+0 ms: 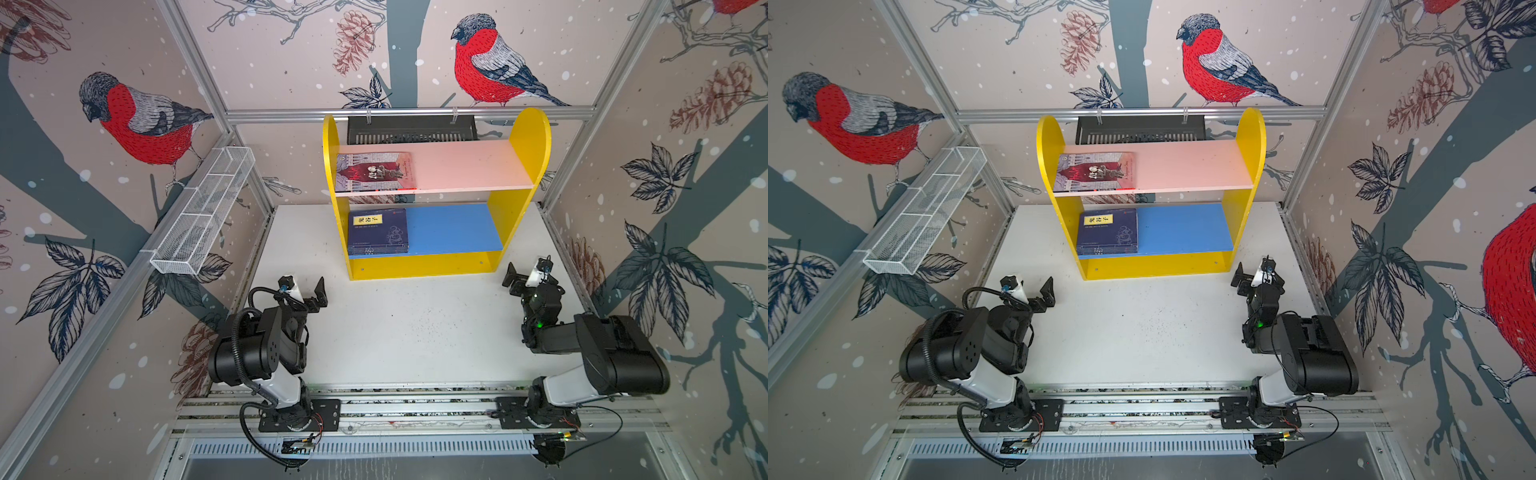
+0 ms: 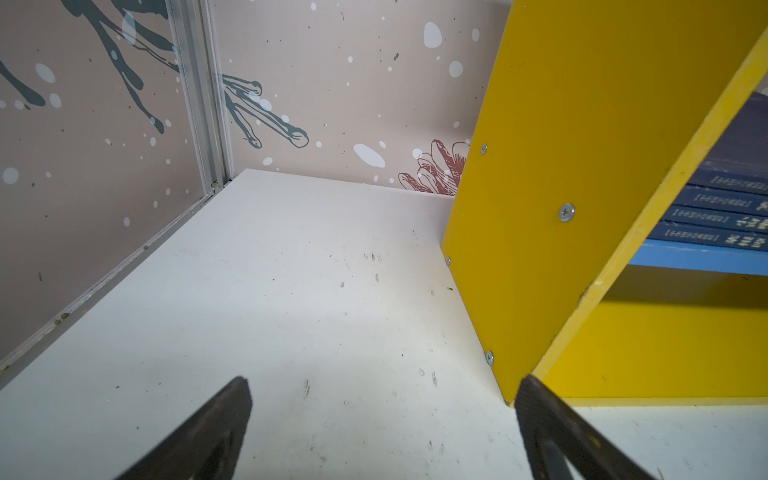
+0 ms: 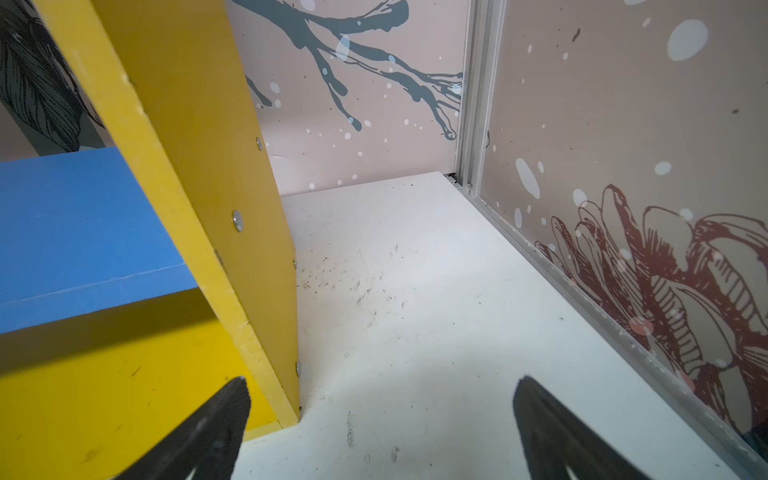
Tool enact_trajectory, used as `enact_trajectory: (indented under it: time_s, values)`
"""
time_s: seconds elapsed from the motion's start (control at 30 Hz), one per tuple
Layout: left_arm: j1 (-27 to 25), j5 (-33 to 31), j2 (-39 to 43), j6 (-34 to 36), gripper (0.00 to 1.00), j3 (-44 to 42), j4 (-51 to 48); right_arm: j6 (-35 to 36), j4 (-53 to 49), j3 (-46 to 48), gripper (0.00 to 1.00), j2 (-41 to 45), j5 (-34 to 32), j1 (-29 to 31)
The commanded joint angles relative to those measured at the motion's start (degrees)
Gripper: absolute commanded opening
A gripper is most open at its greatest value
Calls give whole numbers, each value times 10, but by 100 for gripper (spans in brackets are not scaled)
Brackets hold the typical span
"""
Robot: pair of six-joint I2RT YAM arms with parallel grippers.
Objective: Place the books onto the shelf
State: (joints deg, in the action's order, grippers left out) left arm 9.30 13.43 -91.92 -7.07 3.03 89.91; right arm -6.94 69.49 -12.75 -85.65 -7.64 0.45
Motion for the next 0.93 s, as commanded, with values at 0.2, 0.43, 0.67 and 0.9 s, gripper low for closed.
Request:
enact_trajectory:
  time_s: [0.2,0.43,0.67,0.9]
  values:
    - [-1,2,2,7,99,1,75,18,-7,-5,100,-2,-28,7]
    - [-1,2,3,7,99,1,74,18,-7,-5,100,-2,-28,7]
    - [-1,2,1,7,99,1,74,19,-8,-6,100,-3,-28,7]
    - [-1,2,2,7,99,1,75,19,-7,-5,100,-2,-27,7]
